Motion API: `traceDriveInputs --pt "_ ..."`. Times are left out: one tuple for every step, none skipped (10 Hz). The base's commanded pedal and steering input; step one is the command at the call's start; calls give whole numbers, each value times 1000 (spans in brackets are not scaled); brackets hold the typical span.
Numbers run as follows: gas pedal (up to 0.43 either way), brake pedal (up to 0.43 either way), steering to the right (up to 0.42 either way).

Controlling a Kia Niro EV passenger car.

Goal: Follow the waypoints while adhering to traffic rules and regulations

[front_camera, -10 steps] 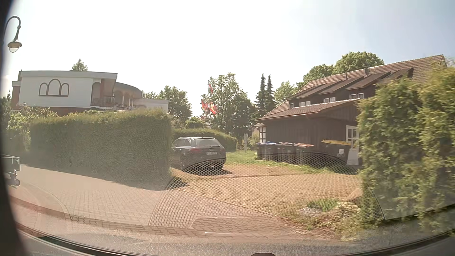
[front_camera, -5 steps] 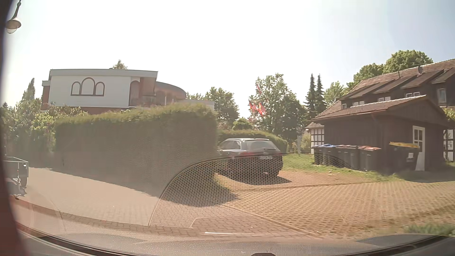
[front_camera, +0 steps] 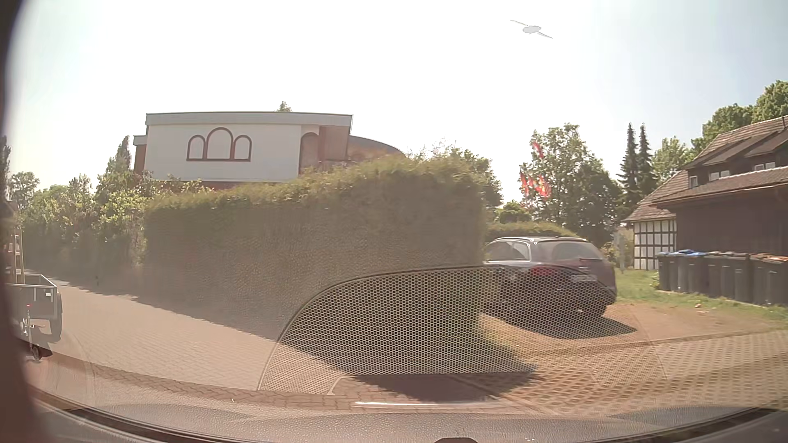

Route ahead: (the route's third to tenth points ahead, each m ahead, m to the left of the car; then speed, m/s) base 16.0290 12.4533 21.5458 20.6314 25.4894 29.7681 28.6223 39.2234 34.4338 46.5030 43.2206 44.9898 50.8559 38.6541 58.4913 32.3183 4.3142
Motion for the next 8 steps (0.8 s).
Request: traceDriveInputs --pt "87 0 -373" --pt "87 0 -375" --pt "87 0 -375" --pt "87 0 -375" --pt "87 0 -375" --pt "87 0 -373" --pt "87 0 -368" --pt "98 0 -367"
